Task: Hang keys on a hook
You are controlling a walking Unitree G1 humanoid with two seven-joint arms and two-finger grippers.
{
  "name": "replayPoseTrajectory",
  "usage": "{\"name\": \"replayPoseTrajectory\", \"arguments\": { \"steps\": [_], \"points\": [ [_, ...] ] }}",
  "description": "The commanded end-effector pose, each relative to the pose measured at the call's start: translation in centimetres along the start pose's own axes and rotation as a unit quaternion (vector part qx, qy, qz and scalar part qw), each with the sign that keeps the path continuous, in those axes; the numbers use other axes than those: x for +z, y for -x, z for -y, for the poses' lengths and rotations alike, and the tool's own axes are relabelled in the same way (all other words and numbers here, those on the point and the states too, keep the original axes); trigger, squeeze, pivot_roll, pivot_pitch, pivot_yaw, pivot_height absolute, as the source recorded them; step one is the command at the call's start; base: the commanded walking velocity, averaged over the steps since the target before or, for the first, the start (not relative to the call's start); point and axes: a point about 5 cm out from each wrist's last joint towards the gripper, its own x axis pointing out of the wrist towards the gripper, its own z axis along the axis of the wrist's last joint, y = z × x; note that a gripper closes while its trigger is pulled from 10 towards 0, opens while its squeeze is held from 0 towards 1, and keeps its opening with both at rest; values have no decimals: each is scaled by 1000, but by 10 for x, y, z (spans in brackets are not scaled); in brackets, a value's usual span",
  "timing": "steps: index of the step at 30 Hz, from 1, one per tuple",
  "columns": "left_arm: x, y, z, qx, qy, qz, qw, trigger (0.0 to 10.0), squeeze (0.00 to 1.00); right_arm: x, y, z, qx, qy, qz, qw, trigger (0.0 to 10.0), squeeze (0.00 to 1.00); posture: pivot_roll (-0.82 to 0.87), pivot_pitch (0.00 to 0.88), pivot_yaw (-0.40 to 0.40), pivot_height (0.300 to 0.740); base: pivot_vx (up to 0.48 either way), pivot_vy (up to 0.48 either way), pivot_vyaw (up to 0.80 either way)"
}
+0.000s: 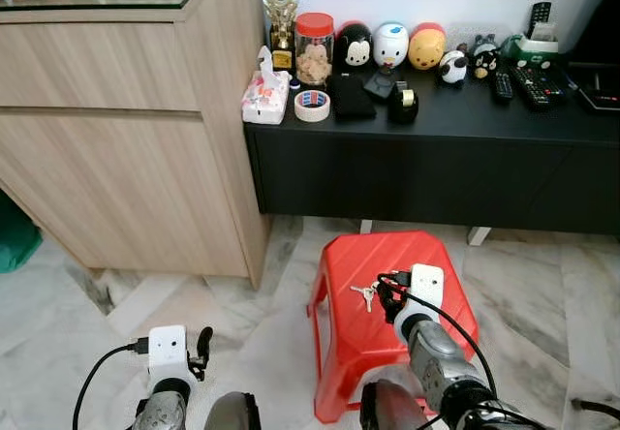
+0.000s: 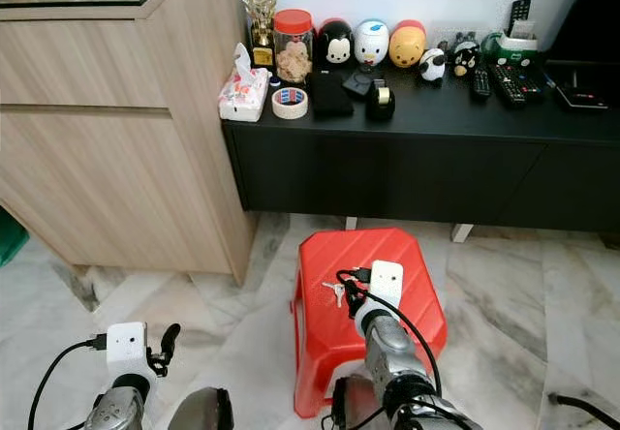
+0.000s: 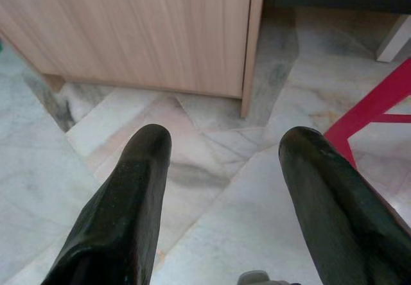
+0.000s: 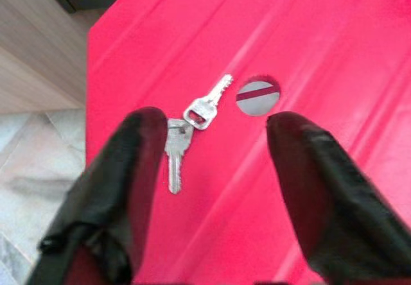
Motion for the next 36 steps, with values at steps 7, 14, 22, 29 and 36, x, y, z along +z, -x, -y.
{"name": "replayPoseTrajectory", "arguments": {
  "steps": [7, 14, 22, 29, 36],
  "points": [
    [23, -3, 9, -12, 12, 70, 997, 10000, 0, 12, -4, -6, 25, 4, -8, 1000, 10000, 0, 84, 176, -44, 621, 0, 0, 0],
    [33, 0, 14, -20, 16, 96, 995, 10000, 0, 9, -5, -12, 54, 124, -56, 989, 10000, 0, 100, 200, -51, 621, 0, 0, 0],
    [31, 7, 15, -19, 18, 93, 995, 10000, 0, 16, -6, -11, 85, 91, -63, 990, 10000, 0, 110, 210, -51, 621, 0, 0, 0],
    [32, 12, 14, -17, 16, 94, 995, 10000, 0, 15, -6, -21, 130, 119, -71, 982, 10000, 0, 141, 220, -55, 621, 0, 0, 0],
    [36, 19, 9, -14, 6, 101, 995, 10000, 0, 14, -5, -27, 162, 88, -82, 979, 10000, 0, 189, 242, -50, 621, 0, 0, 0]
  ]
}}
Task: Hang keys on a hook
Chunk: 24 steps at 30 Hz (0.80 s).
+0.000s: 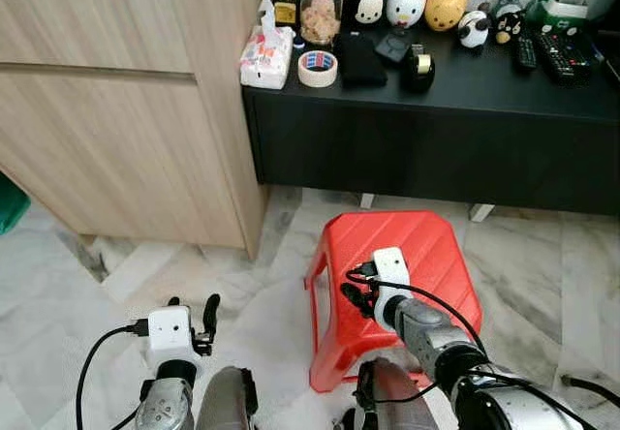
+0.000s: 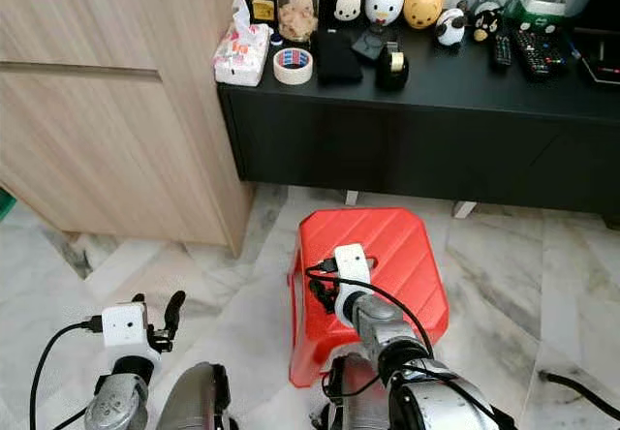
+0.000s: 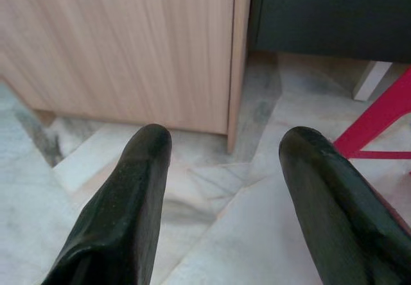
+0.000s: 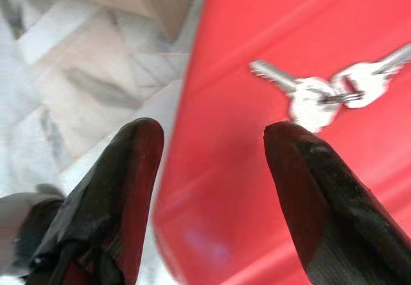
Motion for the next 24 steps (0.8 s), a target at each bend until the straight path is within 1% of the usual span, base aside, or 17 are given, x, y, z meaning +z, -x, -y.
{"name": "replayPoseTrajectory", "arguments": {
  "steps": [1, 2, 5, 8, 10, 16, 24],
  "points": [
    [-4, 6, -2, 2, -2, -15, 1000, 10000, 0, -2, 0, -1, 6, -9, -10, 1000, 10000, 0, 195, 248, -49, 621, 0, 0, 0],
    [-4, 6, -3, 3, -3, -15, 1000, 10000, 0, -2, 0, -1, 4, -5, -13, 1000, 10000, 0, 195, 248, -49, 621, 0, 0, 0],
    [-2, 9, -8, 5, -7, -15, 1000, 10000, 0, -1, 0, 0, -3, -14, -11, 1000, 10000, 0, 208, 257, -47, 621, 0, 0, 0],
    [-1, 12, -10, 7, -11, -16, 1000, 10000, 0, 0, -1, -1, 0, -35, -7, 999, 10000, 0, 215, 261, -43, 621, 0, 0, 0],
    [1, 14, -10, 6, -14, -19, 1000, 10000, 0, 0, -1, -1, -5, -37, -4, 999, 10000, 0, 224, 264, -39, 621, 0, 0, 0],
    [1, 17, -12, 5, -20, -21, 1000, 10000, 0, 7, 0, 4, -39, -64, 30, 997, 10000, 0, 228, 270, -33, 621, 0, 0, 0],
    [3, 19, -13, 3, -26, -26, 999, 10000, 0, 1, 1, 7, -53, -90, 30, 994, 10000, 0, 236, 267, -27, 621, 0, 0, 0]
  ]
}}
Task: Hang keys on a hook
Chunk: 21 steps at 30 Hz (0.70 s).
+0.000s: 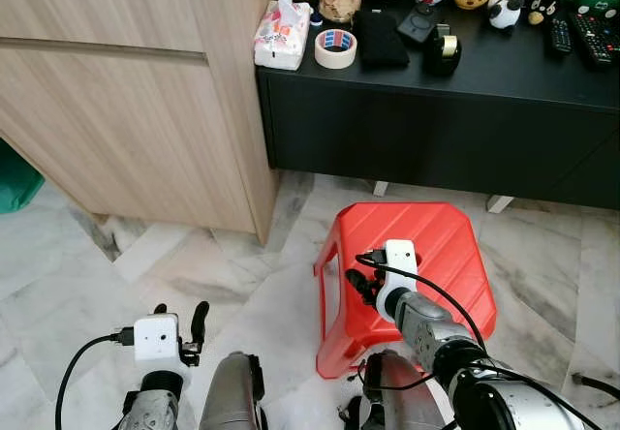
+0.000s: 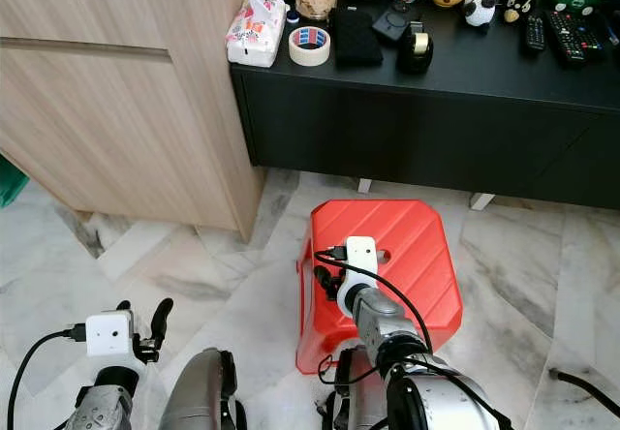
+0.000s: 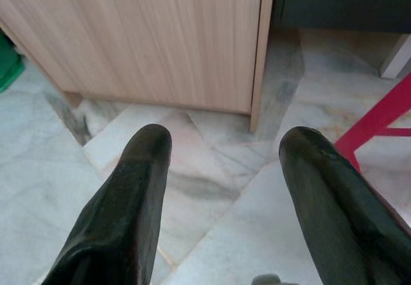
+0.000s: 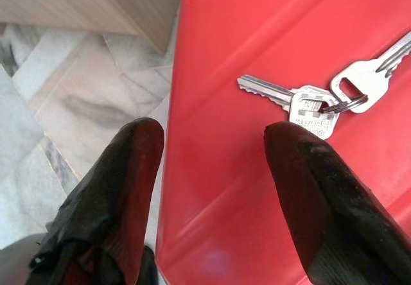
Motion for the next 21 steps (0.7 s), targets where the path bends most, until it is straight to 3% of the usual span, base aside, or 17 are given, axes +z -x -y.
{"name": "replayPoseTrajectory", "arguments": {
  "steps": [1, 21],
  "points": [
    [-6, 6, -4, 0, -7, -18, 1000, 10000, 0, -10, 1, 3, -8, -19, -8, 1000, 10000, 0, 236, 267, -25, 621, 0, 0, 0],
    [-5, 2, -3, -10, -13, -26, 1000, 10000, 0, -29, 7, 12, -27, -47, -10, 998, 10000, 0, 220, 257, -18, 621, 0, 0, 0]
  ]
}}
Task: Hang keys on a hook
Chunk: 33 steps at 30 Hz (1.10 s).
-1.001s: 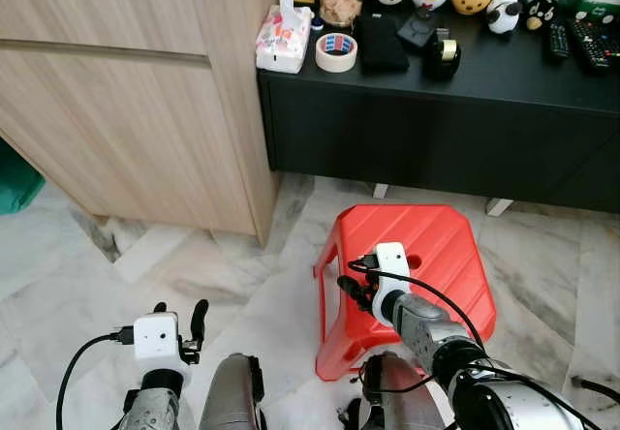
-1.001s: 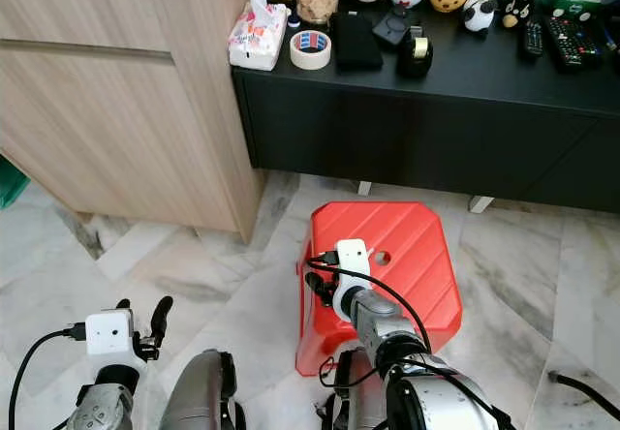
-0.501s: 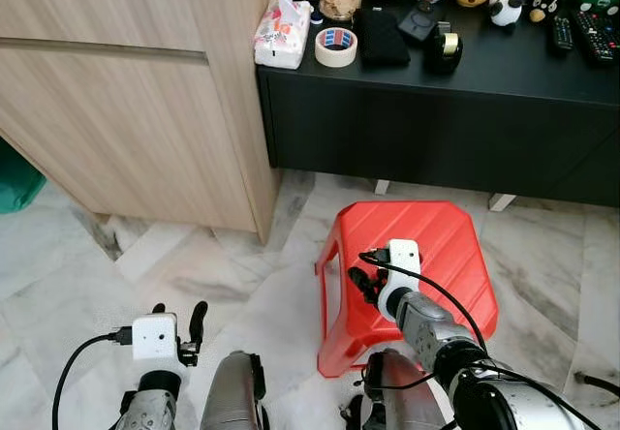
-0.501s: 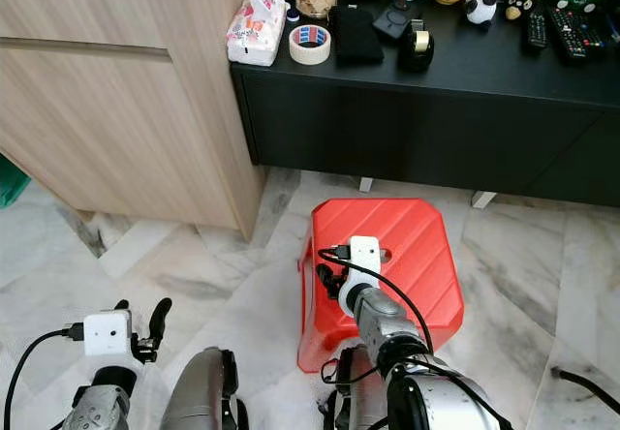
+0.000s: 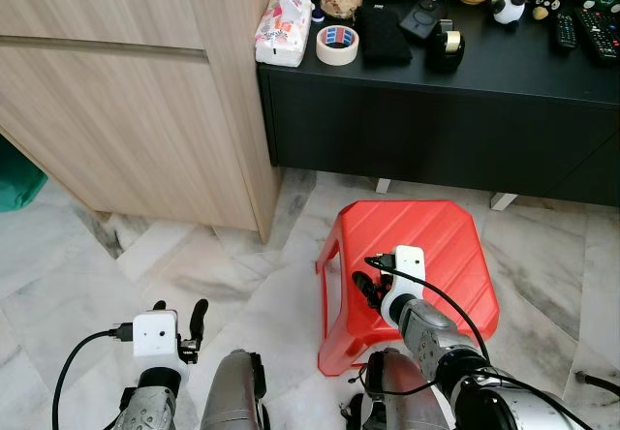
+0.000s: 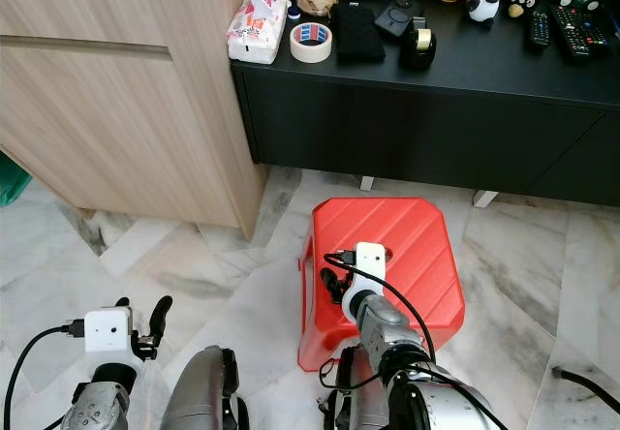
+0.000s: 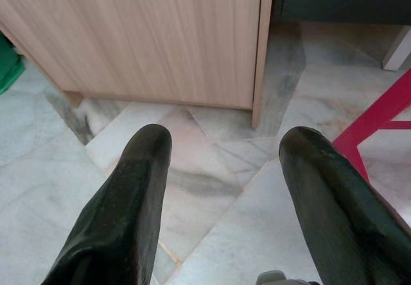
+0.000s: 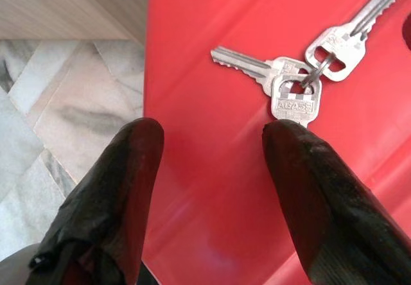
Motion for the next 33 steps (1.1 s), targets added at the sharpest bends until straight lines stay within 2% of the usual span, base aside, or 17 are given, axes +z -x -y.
{"name": "replayPoseTrajectory", "arguments": {
  "steps": [1, 8, 14, 22, 27, 33],
  "points": [
    [-9, 5, -2, -3, -6, -24, 1000, 10000, 0, -18, 4, 6, -12, -14, -22, 1000, 10000, 0, 220, 257, -18, 621, 0, 0, 0],
    [-10, 3, -1, -7, -8, -25, 1000, 10000, 0, -35, 11, 18, -23, -38, -19, 999, 10000, 0, 199, 248, -18, 621, 0, 0, 0],
    [-10, -1, 0, -10, -12, -25, 1000, 10000, 0, -60, 23, 32, -35, -50, -25, 998, 10000, 0, 183, 236, -20, 621, 0, 0, 0],
    [-11, -4, -1, -11, -15, -25, 1000, 10000, 0, -80, 33, 36, -29, -57, -22, 998, 10000, 0, 167, 225, -21, 621, 0, 0, 0],
    [-10, -6, 0, -13, -18, -24, 999, 10000, 0, -75, 33, 36, -29, -57, -9, 998, 10000, 0, 161, 221, -21, 621, 0, 0, 0],
    [-10, -7, 0, -15, -22, -23, 999, 10000, 0, -48, 26, 30, -11, -55, 50, 997, 10000, 0, 162, 216, -22, 621, 0, 0, 0]
  ]
}}
